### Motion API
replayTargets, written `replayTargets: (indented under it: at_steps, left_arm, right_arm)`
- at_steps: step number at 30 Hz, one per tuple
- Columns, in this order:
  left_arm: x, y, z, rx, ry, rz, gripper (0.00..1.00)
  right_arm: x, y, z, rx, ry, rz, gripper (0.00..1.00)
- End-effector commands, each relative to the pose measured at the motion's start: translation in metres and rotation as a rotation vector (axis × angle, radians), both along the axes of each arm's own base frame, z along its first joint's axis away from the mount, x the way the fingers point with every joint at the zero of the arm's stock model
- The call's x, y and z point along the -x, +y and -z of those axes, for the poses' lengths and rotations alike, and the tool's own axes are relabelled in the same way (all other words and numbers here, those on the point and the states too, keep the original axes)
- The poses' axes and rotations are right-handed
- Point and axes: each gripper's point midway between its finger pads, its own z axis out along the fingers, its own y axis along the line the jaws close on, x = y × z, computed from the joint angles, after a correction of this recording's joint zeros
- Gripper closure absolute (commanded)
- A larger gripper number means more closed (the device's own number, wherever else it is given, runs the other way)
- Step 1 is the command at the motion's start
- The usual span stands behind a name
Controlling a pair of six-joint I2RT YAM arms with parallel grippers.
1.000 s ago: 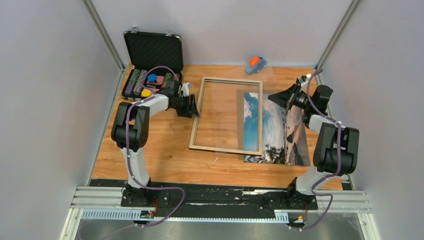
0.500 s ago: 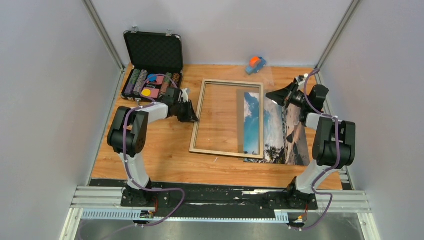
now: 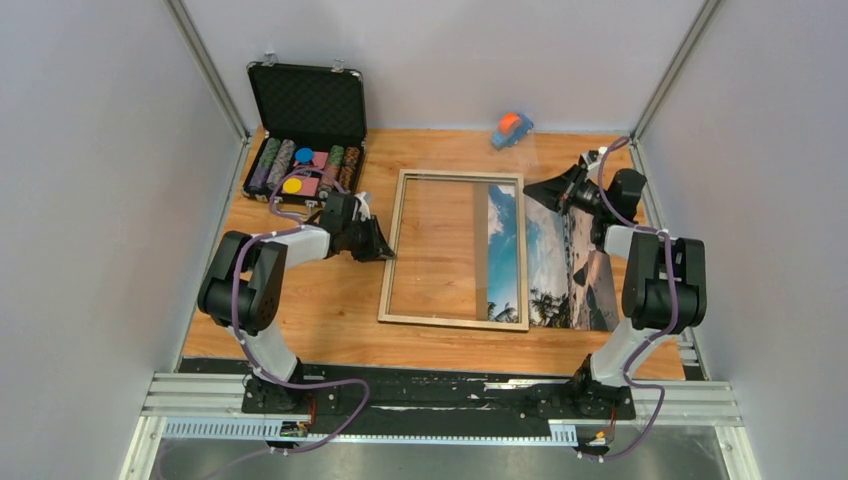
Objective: Put the photo into the frame
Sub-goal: Move the photo frame to the center of the board.
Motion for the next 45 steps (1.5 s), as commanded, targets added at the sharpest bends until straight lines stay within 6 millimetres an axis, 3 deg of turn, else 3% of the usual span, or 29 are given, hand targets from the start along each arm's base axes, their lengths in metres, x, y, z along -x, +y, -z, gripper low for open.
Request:
replayTargets:
  at_steps: [1, 10, 16, 22, 28, 45]
  left_arm:
    - [0.014, -0.001, 0.001, 0.018, 0.068, -0.069, 0.83]
    - [0.015, -0.030, -0.017, 0.148, 0.036, -0.020, 0.49]
    - [0.011, -0.028, -0.022, 0.132, -0.003, -0.013, 0.25]
    - [0.002, -0.024, -0.028, 0.098, -0.050, -0.001, 0.08]
    - [-0.009, -0.014, -0.037, 0.091, -0.096, -0.013, 0.00]
    - [-0.034, 0.010, -0.052, 0.103, -0.161, -0.058, 0.00]
  right_arm:
    - [0.000, 0.006, 0.004, 0.001, -0.037, 0.020, 1.00]
    - [0.009, 0.022, 0.019, 0.001, -0.015, 0.016, 1.00]
    - [0.011, 0.023, 0.022, -0.008, 0.002, 0.028, 1.00]
    - [0.012, 0.027, 0.030, -0.012, 0.023, 0.024, 1.00]
    - [0.014, 0.029, 0.032, -0.019, 0.028, 0.026, 1.00]
    - [0.017, 0.035, 0.040, -0.027, 0.055, 0.024, 1.00]
